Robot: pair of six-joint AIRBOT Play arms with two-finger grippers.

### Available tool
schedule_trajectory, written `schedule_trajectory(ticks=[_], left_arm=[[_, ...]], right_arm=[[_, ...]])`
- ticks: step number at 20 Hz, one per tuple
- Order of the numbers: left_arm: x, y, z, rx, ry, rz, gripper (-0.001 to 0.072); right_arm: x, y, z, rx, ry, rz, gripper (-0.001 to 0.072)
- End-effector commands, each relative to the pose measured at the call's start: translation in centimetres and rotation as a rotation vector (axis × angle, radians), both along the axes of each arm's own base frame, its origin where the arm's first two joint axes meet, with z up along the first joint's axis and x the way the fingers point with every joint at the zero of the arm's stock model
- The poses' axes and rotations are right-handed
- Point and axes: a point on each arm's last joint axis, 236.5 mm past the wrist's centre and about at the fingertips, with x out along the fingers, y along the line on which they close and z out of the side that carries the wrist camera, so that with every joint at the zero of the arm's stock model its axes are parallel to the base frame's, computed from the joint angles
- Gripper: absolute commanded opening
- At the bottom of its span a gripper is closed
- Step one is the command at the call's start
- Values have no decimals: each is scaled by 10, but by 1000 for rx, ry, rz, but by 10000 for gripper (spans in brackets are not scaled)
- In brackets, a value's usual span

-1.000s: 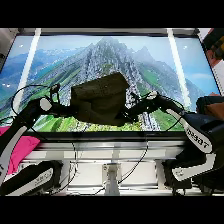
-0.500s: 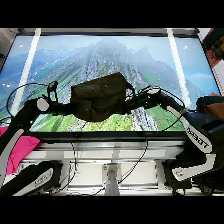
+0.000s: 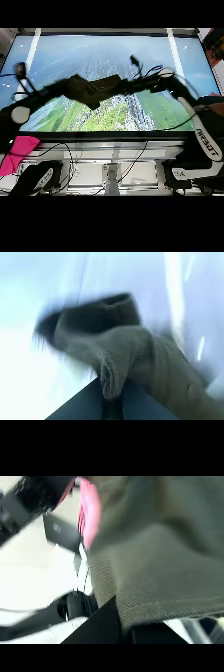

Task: Fold the clothes and pants, and hang the long-sleeved shirts on hangers.

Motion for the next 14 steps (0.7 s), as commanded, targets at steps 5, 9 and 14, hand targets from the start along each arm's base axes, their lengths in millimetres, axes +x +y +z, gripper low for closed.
schedule_trajectory(ticks=[5,9,14], left_arm=[[-94,38,208,-273,-671,117,39],[-142,1,212,-381,-620,-51,38],[-153,-62,150,-483,-263,-262,37]], right_arm=[[-25,-75,184,49,-481,-162,18],[-97,-82,219,-46,-589,-154,19],[-127,-118,207,-288,-582,-305,18]])
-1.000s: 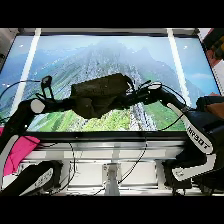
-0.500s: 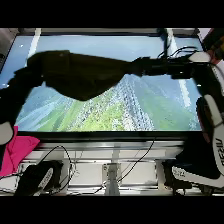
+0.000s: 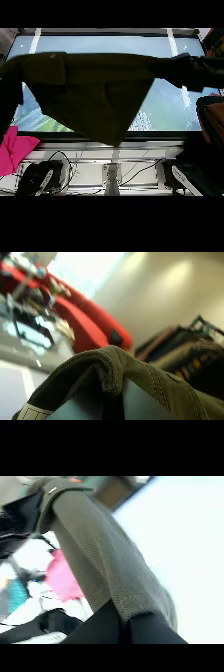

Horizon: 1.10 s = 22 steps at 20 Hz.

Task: Fold the clothes and pants, and hang the long-sleeved shirts on hangers.

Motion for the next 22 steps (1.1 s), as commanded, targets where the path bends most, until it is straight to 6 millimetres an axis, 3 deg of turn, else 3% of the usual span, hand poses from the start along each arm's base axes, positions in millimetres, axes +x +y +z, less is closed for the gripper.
schedule_trajectory(ticks=[1,3,5,9,12,14,16,20,22], left_arm=[[-4,-41,-52,-19,254,-181,37],[15,-53,-92,11,397,-198,38],[39,-61,-134,40,524,-193,39],[103,-69,-209,18,707,-126,39],[150,-65,-240,-111,741,-29,39],[173,-56,-245,-143,693,43,39],[187,-51,-238,-163,618,93,39],[198,-50,-223,-184,508,141,39],[202,-49,-222,-187,487,156,42]], right_arm=[[-10,-33,-13,-134,14,-183,18],[4,-45,-26,-167,36,-243,19],[27,-49,-52,-160,92,-279,18],[90,-61,-139,-120,246,-401,18],[134,-76,-200,-103,330,-513,19],[159,-84,-222,-99,351,-566,19],[182,-94,-240,-90,351,-627,18],[214,-110,-263,-74,343,-722,19],[227,-119,-263,-60,311,-771,18]])
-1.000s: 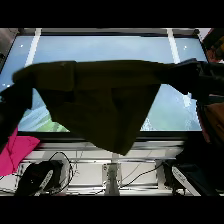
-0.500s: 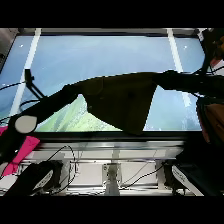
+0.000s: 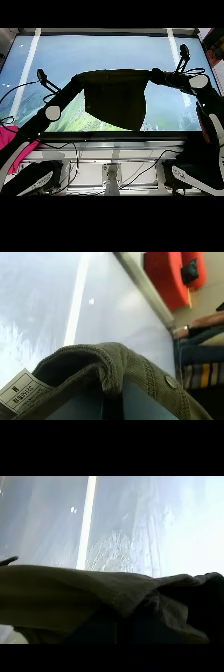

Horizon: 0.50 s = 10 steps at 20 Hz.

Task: Fold the clothes and pants, and hang the long-sleeved shirts on hangers.

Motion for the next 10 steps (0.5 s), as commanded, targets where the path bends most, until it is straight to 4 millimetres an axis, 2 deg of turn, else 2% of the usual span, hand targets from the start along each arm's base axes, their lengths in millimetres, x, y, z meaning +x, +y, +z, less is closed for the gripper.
schedule_trajectory(ticks=[1,2,3,4,5,6,7,8,10], left_arm=[[13,9,9,-11,-76,74,48],[13,9,6,-8,-71,74,49],[14,9,5,-7,-67,74,135],[14,9,3,-6,-65,74,380],[14,9,3,-6,-64,74,635],[14,9,3,-6,-65,74,702],[14,10,4,-5,-65,75,702],[14,9,4,9,-72,68,702],[10,-1,6,131,-113,-7,702]], right_arm=[[32,-26,-2,-27,-86,-124,18],[38,-32,4,-32,-119,-153,19],[44,-38,10,-37,-151,-181,19],[47,-43,14,-41,-174,-202,23],[50,-46,17,-45,-189,-214,94],[51,-48,19,-51,-199,-221,284],[52,-49,19,-58,-204,-223,441],[51,-50,19,-74,-206,-217,522],[48,-52,16,-144,-206,-181,528]])
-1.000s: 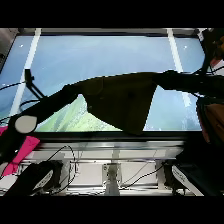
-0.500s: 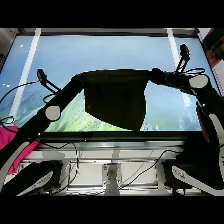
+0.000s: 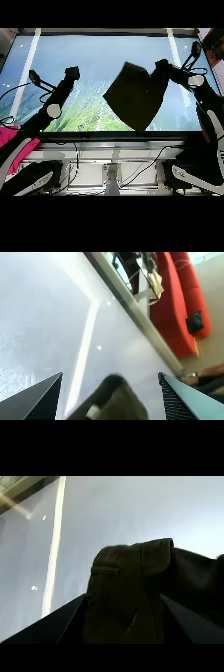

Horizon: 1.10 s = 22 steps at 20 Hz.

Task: Fold the clothes and pants, and hang the long-sleeved shirts on hangers.

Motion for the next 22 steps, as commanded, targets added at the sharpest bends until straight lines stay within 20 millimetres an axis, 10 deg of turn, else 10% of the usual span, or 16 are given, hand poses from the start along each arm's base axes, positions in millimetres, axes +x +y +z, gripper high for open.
schedule_trajectory(ticks=[1,10,22], left_arm=[[-5,-12,0,169,-39,-93,702],[-41,-32,-62,268,220,-268,701],[-90,-42,-113,380,450,-450,693]], right_arm=[[-2,-7,-2,-109,-5,26,528],[-122,-27,-100,-281,575,351,486],[-195,-54,-180,-230,850,269,452]])
